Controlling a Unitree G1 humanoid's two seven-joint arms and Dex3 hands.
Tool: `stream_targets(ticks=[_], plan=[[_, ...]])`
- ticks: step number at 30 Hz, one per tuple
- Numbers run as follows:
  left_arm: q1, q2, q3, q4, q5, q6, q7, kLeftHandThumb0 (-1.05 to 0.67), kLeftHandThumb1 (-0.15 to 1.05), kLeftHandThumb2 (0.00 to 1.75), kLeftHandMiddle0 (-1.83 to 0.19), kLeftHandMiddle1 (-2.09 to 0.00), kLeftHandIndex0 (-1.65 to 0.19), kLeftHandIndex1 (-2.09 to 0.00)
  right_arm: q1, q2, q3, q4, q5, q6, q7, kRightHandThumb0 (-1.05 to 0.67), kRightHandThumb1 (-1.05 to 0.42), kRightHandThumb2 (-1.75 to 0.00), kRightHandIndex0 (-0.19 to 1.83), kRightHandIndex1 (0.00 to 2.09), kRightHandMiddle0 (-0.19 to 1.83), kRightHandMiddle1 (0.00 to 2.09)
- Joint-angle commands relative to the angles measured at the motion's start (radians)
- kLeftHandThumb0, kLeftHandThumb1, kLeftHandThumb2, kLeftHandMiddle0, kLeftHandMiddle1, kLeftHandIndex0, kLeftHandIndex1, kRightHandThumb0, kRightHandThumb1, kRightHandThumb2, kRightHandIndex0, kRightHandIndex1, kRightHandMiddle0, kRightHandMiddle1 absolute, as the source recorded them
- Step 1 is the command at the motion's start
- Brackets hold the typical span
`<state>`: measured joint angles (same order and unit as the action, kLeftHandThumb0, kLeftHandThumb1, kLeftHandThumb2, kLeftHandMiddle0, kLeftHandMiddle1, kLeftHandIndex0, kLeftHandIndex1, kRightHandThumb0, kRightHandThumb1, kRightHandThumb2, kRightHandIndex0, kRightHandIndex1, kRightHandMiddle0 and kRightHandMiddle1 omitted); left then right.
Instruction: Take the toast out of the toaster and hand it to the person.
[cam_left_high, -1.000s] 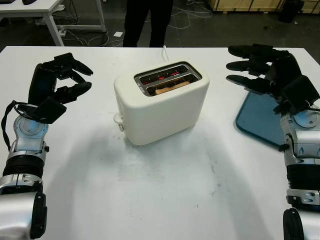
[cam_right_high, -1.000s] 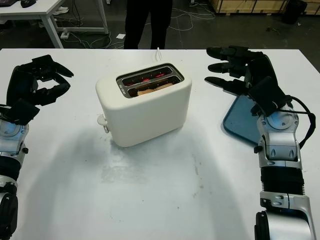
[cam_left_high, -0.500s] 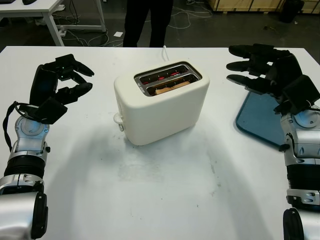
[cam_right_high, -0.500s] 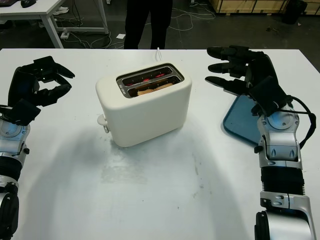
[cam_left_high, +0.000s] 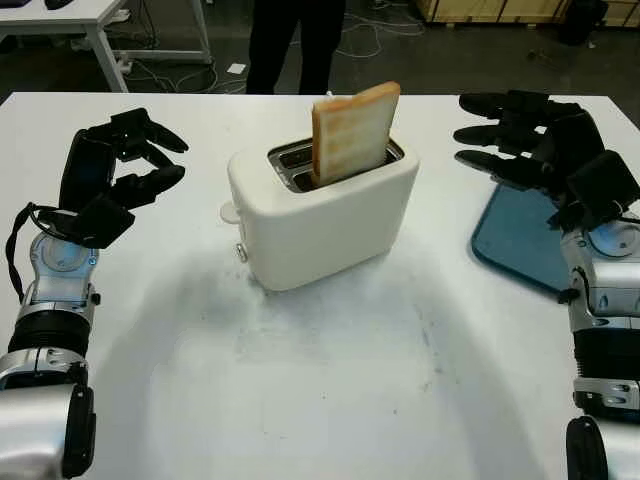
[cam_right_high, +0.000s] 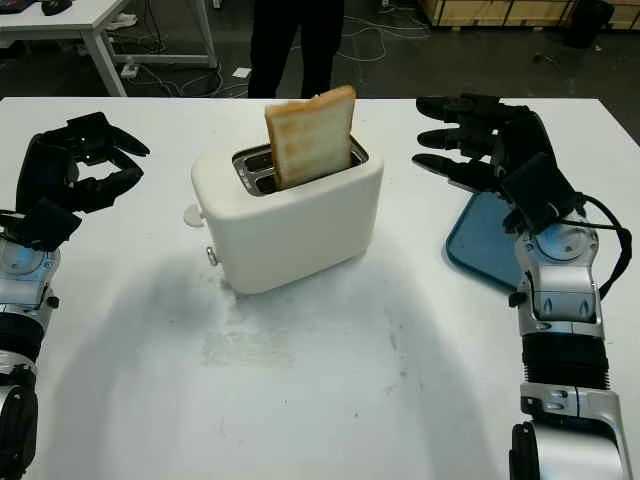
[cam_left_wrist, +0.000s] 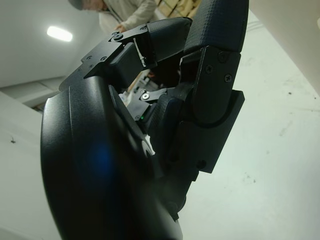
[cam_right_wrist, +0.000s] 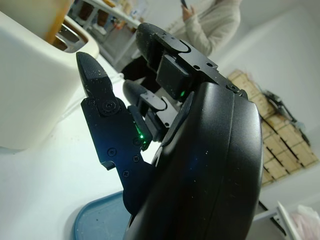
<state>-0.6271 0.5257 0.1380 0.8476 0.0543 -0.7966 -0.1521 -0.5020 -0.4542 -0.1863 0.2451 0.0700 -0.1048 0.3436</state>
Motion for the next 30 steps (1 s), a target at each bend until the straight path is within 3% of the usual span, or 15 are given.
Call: stream_targets(ticks=[1,14,16,25,30], plan=[[0.001,0.001,0.002,0.005,0.002,-0.013,0.005,-1.05,0.92,0.26,-0.82,-1.16,-0.74,-1.03,0.003,0.000,-0.003,-0.009,0.012,-0.011,-0.001,-0.27,-0.76,0.00,0.84,0.32,0.91,0.01],[0.004,0.003,0.003,0.001,0.000,-0.007,0.003,-1.05,0.92,0.26,-0.82,-1.16,-0.75,-1.03,-0.041,-0.024,0.020,0.013,-0.048,-0.048,-0.015,-0.35,-0.75,0.00,0.82,0.27,0.88,0.00],[0.004,0.003,0.002,0.002,0.002,-0.008,0.004,-1.05,0.92,0.26,-0.82,-1.16,-0.75,-1.03,-0.087,-0.038,0.039,0.042,-0.097,-0.100,-0.034,-0.39,-0.75,0.00,0.84,0.27,0.89,0.01],[0.007,0.002,0.001,0.000,0.010,-0.006,0.018,-1.05,0.92,0.27,-0.83,-1.17,-0.76,-1.04,-0.377,-0.087,0.150,0.181,-0.227,-0.215,-0.012,-0.25,-0.65,0.00,0.91,0.28,0.94,0.03],[0.010,0.001,0.004,0.000,0.000,-0.007,0.011,-1.05,0.92,0.26,-0.82,-1.18,-0.75,-1.05,-0.505,-0.101,0.244,0.239,-0.334,-0.254,-0.011,-0.34,-0.66,-0.01,0.91,0.29,0.95,0.03]])
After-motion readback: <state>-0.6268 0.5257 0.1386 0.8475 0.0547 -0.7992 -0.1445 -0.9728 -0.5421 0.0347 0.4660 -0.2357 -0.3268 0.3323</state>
